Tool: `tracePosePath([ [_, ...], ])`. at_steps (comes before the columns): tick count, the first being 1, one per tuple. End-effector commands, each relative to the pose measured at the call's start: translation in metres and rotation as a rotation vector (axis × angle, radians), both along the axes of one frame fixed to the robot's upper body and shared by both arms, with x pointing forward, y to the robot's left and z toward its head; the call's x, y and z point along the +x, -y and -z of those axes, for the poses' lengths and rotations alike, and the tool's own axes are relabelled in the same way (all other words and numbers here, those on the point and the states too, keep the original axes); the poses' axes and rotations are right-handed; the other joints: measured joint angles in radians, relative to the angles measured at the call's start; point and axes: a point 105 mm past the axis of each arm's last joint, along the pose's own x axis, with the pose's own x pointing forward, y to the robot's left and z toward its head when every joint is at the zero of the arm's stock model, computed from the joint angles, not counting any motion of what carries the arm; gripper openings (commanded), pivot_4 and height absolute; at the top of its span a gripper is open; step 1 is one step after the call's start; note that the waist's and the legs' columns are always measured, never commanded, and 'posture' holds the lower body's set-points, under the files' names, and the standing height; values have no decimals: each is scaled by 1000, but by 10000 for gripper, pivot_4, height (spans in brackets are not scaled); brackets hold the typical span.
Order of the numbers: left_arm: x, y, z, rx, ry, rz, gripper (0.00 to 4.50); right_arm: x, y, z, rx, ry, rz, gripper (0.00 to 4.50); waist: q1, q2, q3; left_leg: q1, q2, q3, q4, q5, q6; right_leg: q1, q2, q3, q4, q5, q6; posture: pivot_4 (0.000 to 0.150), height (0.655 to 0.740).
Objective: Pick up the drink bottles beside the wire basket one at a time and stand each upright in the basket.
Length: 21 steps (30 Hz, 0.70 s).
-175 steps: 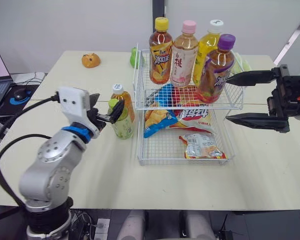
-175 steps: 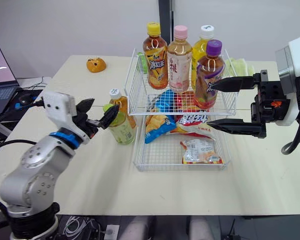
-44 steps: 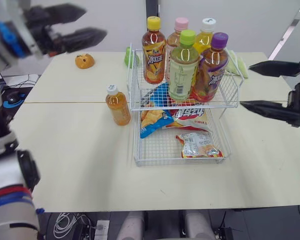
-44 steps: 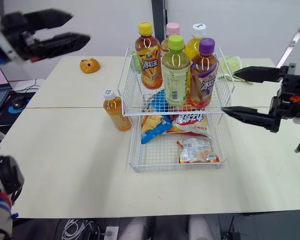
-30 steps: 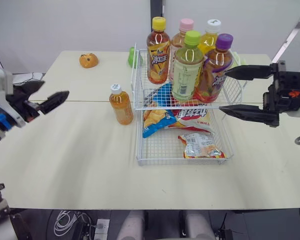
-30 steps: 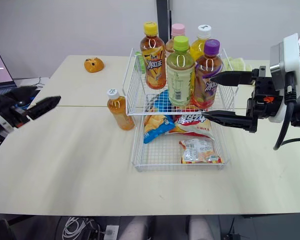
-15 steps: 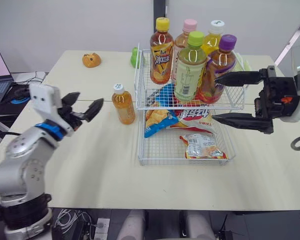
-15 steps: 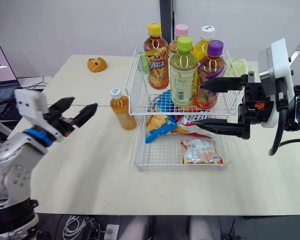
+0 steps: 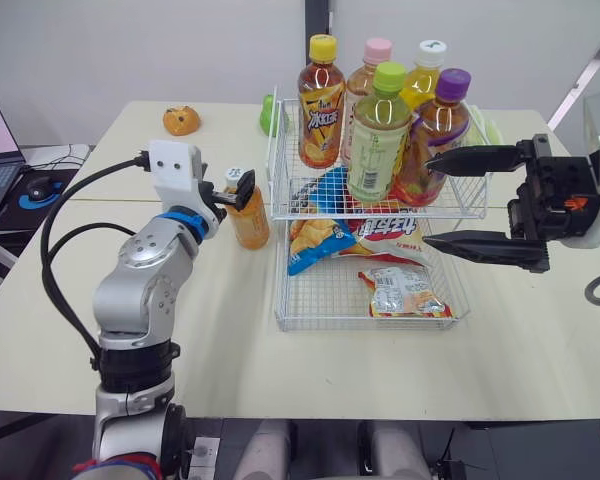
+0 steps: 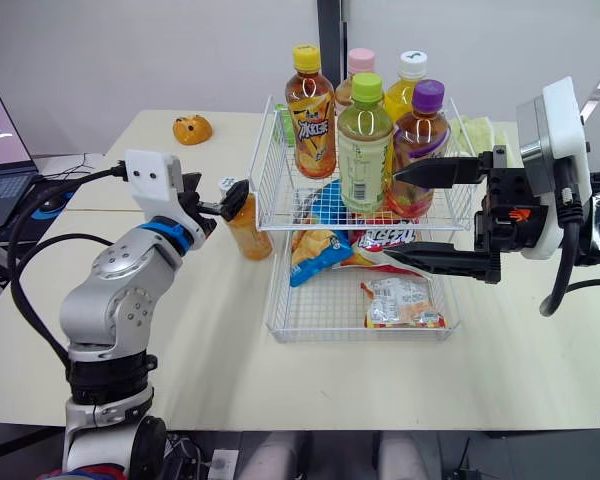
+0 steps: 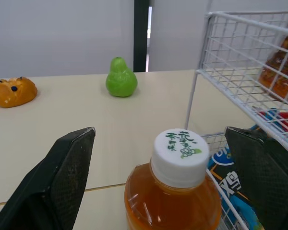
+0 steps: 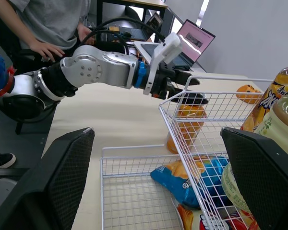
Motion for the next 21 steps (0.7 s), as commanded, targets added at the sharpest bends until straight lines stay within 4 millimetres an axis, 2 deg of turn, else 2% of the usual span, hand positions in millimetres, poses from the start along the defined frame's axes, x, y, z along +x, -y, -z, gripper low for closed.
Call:
tracePosePath([
  [1, 5, 5, -11, 18, 49, -13, 44757, -5, 3, -11, 8, 58, 15, 45000, 0, 0, 0, 0, 0, 0, 0, 0, 0, 0, 0, 0, 0, 0, 0, 1500, 7400],
  [7, 13, 16, -6, -32, 21, 18, 44757, -4, 5, -11, 10, 60, 23, 45000, 0, 0, 0, 0, 0, 0, 0, 0, 0, 0, 0, 0, 0, 0, 0, 1500, 7400],
  [10, 15, 17, -7, -35, 22, 21, 38828, -4, 6, -11, 10, 61, 25, 45000, 0, 0, 0, 0, 0, -1, 0, 0, 0, 0, 0, 0, 0, 0, 0, 1500, 7400],
  [18, 12, 22, -1, -14, 9, 55, 13907, -4, 6, -11, 10, 65, 33, 45000, 1, 0, 0, 0, 0, 0, 0, 0, 0, 0, 0, 0, 0, 0, 0, 1500, 7400],
  [21, 8, 17, -4, 4, 22, 54, 13751, -3, 6, -12, 7, 71, 44, 45000, 1, 0, 0, 0, 0, -1, 0, 0, 0, 0, 0, 0, 0, 0, 0, 1500, 7400],
])
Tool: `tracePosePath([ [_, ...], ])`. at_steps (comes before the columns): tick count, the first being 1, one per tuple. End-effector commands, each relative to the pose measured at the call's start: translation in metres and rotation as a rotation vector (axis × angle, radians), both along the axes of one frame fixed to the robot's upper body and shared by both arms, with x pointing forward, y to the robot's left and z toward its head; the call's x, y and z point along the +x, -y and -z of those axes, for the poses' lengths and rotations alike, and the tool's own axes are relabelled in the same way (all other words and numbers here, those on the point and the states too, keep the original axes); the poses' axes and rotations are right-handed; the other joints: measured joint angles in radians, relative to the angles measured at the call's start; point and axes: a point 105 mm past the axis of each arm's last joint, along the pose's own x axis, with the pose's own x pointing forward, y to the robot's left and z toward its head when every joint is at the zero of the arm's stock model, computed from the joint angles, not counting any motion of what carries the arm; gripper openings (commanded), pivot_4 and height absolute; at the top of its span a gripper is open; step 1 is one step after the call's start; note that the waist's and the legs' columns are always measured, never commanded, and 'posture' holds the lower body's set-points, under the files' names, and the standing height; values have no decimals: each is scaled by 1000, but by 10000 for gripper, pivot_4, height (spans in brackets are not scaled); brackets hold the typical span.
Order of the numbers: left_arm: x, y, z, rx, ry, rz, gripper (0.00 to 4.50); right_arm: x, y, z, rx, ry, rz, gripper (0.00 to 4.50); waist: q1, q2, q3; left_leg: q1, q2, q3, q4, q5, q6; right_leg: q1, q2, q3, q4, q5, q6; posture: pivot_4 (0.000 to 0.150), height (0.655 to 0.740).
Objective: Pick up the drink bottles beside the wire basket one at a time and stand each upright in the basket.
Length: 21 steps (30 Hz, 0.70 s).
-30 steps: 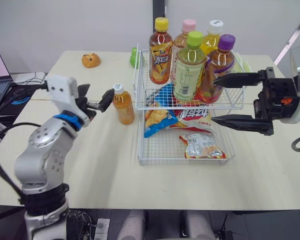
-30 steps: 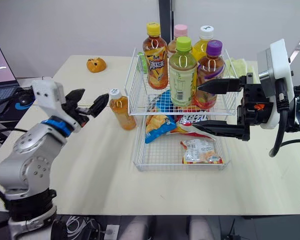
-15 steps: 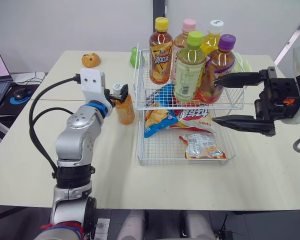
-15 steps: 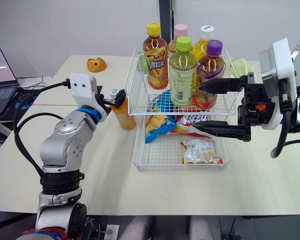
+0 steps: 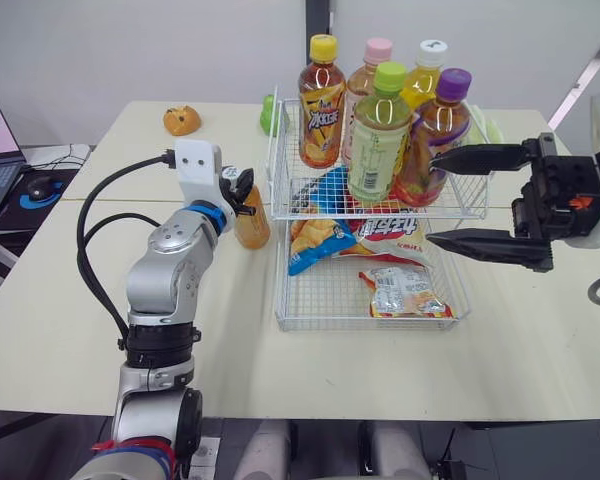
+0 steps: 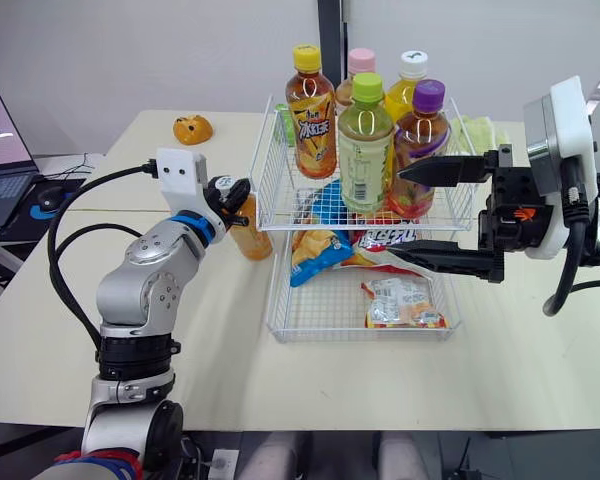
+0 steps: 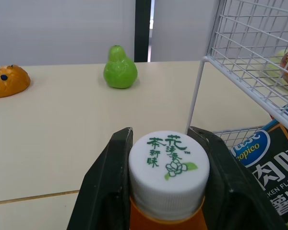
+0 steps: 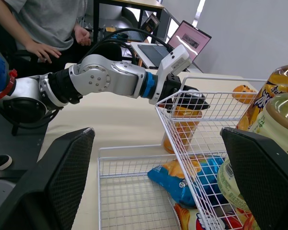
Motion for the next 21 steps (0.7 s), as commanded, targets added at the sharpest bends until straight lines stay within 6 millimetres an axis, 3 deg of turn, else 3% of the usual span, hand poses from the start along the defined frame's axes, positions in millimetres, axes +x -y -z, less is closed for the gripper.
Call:
tracePosePath([
  [1, -9, -1, -15, 27, 62, 23, 13751, -4, 3, -11, -2, 68, 33, 45000, 0, 0, 0, 0, 0, 0, 0, 0, 0, 0, 0, 0, 0, 0, 0, 1500, 7400],
  [5, -20, -18, -43, 80, 118, 66, 13751, -2, 13, -15, -14, 89, 92, 45000, -3, 0, 0, 0, 1, 0, -1, 0, 0, -1, 0, 0, 0, 0, 0, 1500, 7400],
  [8, -28, -32, -82, 125, 157, 142, 13751, 0, 23, -17, -28, 100, 143, 45000, -6, 0, 1, -2, 1, 0, -1, 0, 0, -2, 2, 0, 0, 0, 0, 1500, 7400],
  [11, -36, -50, -139, 108, 207, 209, 13751, 0, 28, -17, -33, 104, 162, 45000, -5, -1, 1, -4, 1, 0, 1, 0, 0, -3, 3, -2, 0, 0, 0, 1500, 7400],
  [13, -41, -55, -166, 82, 233, 246, 13751, 0, 29, -17, -32, 104, 165, 45000, -4, -1, 1, -6, 1, 0, 1, 0, 0, -3, 3, -3, -1, 0, 0, 1500, 7400],
  [17, -62, -37, -226, 36, 293, 453, 13751, 0, 31, -16, -26, 103, 177, 45000, -2, -1, 1, -6, 0, 0, 0, 0, 0, -2, 2, -4, -4, 0, 1, 1500, 7400],
  [21, -74, -5, -255, 22, 307, 646, 13751, 1, 33, -16, -24, 104, 184, 45000, -3, -1, 1, -7, 0, -1, 0, 0, 0, -2, 2, -5, -3, 0, 1, 1500, 7400],
])
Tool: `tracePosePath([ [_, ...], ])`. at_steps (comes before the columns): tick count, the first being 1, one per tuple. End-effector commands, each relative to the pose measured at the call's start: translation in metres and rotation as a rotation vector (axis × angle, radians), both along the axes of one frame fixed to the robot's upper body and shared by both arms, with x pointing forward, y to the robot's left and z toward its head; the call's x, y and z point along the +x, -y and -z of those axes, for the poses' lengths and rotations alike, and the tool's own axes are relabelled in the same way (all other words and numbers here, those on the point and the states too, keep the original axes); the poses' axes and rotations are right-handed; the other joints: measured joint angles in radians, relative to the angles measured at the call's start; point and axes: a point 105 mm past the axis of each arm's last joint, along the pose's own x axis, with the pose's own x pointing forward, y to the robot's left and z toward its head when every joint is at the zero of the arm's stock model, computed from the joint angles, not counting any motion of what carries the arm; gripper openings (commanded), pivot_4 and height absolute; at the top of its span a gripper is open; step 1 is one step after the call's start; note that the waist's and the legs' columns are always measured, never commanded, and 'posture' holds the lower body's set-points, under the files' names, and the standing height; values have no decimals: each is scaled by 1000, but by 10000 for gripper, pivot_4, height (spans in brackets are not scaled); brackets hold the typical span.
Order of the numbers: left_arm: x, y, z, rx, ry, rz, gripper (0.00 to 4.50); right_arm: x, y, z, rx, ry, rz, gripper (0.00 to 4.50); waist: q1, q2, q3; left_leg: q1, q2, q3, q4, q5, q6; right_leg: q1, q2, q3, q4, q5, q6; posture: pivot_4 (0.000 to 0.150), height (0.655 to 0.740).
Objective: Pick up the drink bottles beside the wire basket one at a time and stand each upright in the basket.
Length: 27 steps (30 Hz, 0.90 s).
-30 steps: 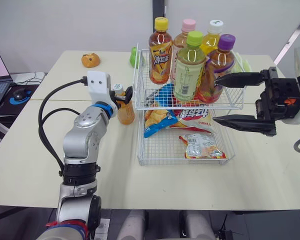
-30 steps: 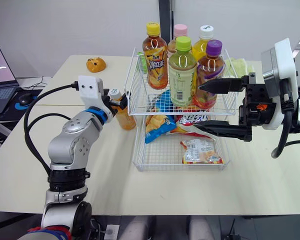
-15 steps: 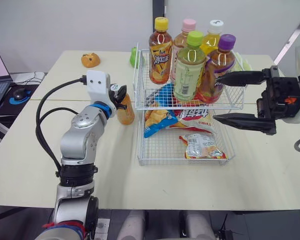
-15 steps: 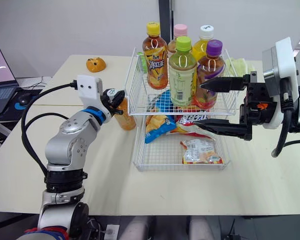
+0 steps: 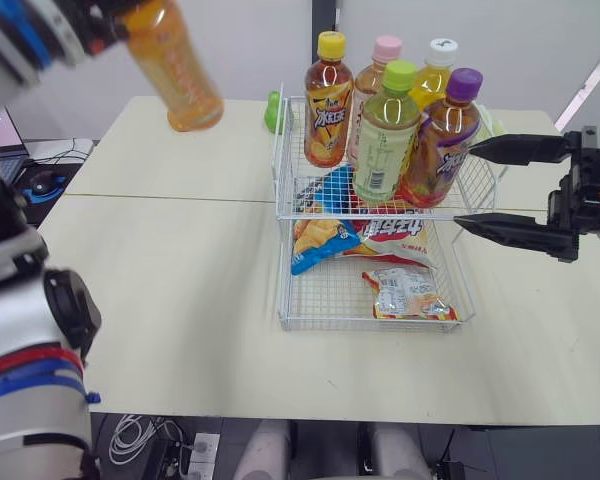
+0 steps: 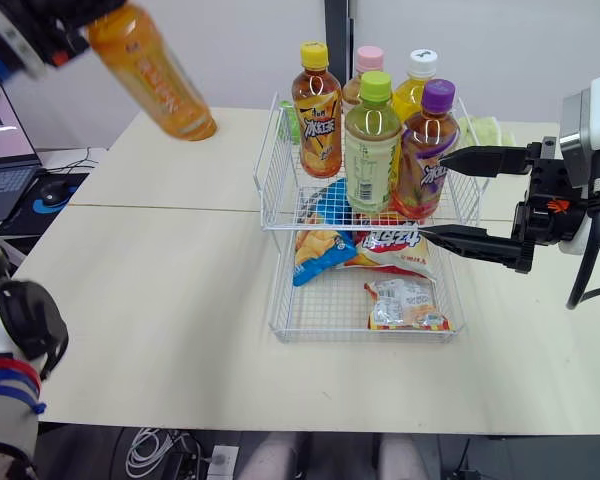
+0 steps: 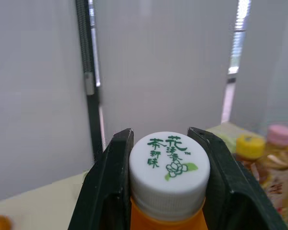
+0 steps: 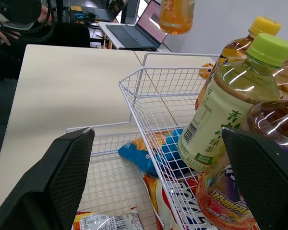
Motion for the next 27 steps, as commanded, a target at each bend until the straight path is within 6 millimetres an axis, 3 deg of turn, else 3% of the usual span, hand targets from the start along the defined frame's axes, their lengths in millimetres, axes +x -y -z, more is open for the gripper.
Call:
tracePosePath([
  [1, -20, 31, -29, 14, 52, 196, 13751, -5, 3, -13, -1, 71, 8, 45000, -1, 0, 0, 0, 0, 0, 0, 0, 0, 0, 0, 0, 1, 0, 0, 1500, 7400],
  [6, -23, 64, -24, 79, -1, 350, 13751, -6, 4, -13, -2, 74, 14, 45000, -15, 0, 0, 0, 0, 0, 0, 0, 0, -1, 0, 1, 1, 0, 0, 1500, 7400],
  [17, 3, 109, 45, 285, -62, 385, 13750, -4, 16, -23, 18, 98, 60, 45000, -29, 1, 0, 0, 1, 0, 0, 0, 0, -4, 0, 6, 4, 0, 0, 1500, 7400],
  [27, 18, 122, 63, 315, -46, 384, 13751, -5, 19, -25, 18, 103, 65, 45000, -26, 1, 0, 0, 0, 0, 0, 0, 0, -4, -1, 5, 4, 0, 0, 1500, 7400],
])
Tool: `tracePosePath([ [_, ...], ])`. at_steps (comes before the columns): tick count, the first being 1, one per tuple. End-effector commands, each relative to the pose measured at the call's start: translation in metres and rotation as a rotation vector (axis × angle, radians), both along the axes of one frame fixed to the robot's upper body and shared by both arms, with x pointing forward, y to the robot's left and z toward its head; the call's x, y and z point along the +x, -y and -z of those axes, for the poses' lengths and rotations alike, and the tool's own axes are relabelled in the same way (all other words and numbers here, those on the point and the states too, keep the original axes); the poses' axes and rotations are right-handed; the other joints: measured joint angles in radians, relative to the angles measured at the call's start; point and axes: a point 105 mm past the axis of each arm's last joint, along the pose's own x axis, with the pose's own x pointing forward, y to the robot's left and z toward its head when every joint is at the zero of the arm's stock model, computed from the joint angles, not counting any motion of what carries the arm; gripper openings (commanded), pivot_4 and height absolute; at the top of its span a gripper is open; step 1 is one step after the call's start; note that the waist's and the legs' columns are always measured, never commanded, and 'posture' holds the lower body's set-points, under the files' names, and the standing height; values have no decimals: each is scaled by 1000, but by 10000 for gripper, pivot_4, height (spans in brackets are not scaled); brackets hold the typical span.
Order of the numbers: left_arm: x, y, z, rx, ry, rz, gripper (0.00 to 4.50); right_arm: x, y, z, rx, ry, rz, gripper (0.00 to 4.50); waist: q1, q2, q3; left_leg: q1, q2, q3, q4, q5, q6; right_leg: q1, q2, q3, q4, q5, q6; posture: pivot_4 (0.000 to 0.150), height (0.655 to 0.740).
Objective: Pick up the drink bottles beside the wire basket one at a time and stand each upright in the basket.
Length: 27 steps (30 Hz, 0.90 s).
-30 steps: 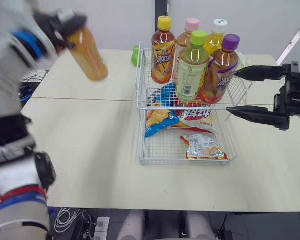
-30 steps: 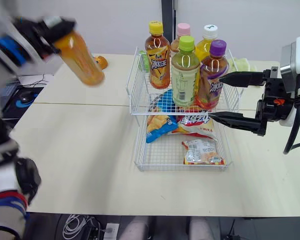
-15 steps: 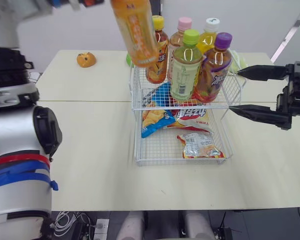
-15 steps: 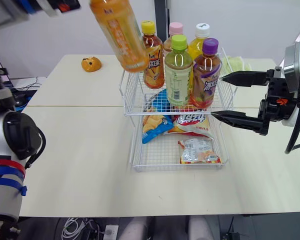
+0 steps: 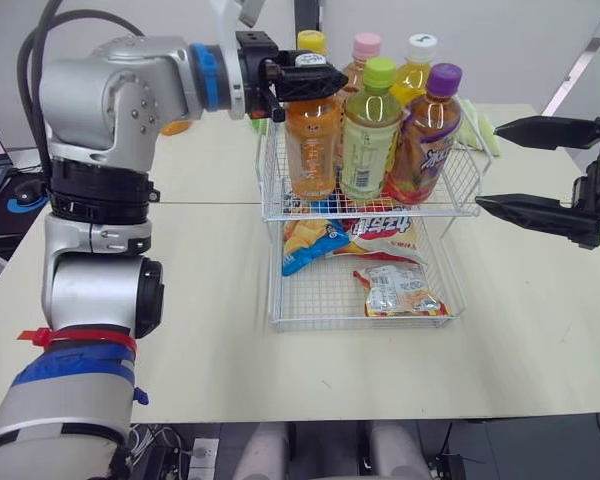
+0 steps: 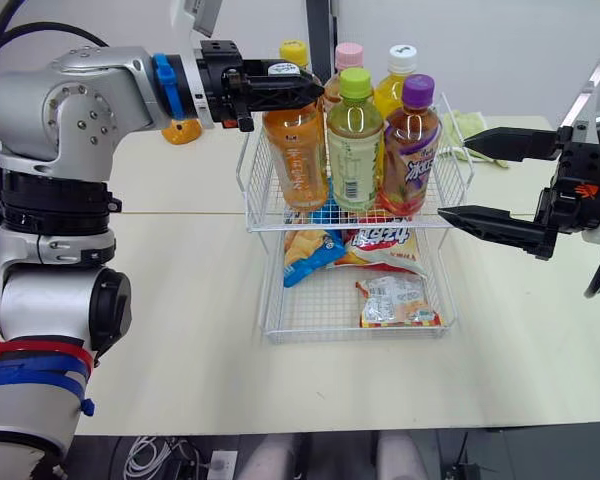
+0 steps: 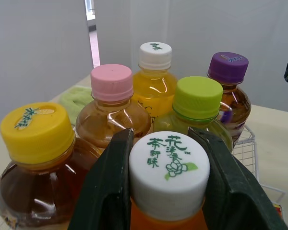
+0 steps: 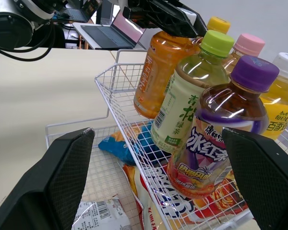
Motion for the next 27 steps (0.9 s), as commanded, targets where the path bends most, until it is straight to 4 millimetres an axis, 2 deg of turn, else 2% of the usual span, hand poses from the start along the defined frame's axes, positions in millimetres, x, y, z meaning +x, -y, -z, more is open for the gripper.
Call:
tracePosePath([
  [1, -6, 2, -18, -13, 93, 25, 13751, -6, 4, -13, -5, 70, 14, 45000, 0, 0, 0, 0, 0, 0, 0, 0, 0, 0, 0, 0, 0, 0, 0, 1500, 7400],
  [6, -4, 2, -18, -9, 100, 40, 13750, -7, 4, -13, -6, 71, 16, 45000, 1, 0, 0, 0, 0, 0, 0, 0, 0, 0, 0, 0, 0, 0, 0, 1500, 7400],
  [7, -3, 0, -20, -17, 107, 37, 21033, -7, 4, -14, -6, 72, 17, 45000, 1, 0, 0, 0, 0, 0, 0, 0, 0, 0, 0, 0, 0, 0, 0, 1500, 7400],
  [14, -17, -10, -36, -50, 109, 100, 42909, -8, 5, -16, -4, 85, 29, 45000, -1, 0, 0, 0, 0, 0, 0, 0, 0, 0, 0, 0, 0, 0, 0, 1500, 7400],
  [15, -21, -14, -38, -53, 103, 112, 44872, -7, 6, -17, -4, 87, 32, 45000, -2, 0, 0, 0, 0, 0, 0, 0, 0, 0, 0, 0, 0, 0, 0, 1500, 7400],
  [21, -42, -41, -46, -34, 121, 122, 44872, -6, 11, -21, -2, 102, 52, 45000, -3, 0, 0, 1, 0, 0, 0, 0, 0, 0, 0, 0, 1, 0, 0, 1500, 7400],
  [23, -40, -63, -49, -19, 175, 4, 44872, -4, 19, -24, -7, 108, 75, 45000, -3, 0, 0, 1, 0, 0, 0, 0, 0, 0, 0, 0, 1, 0, 0, 1500, 7400],
  [27, -32, -100, -38, 48, 226, -191, 44872, 1, 34, -22, -19, 106, 124, 45000, -2, 1, 0, 3, 1, 0, 0, 0, 0, 1, 0, 1, 2, 0, 0, 1500, 7400],
])
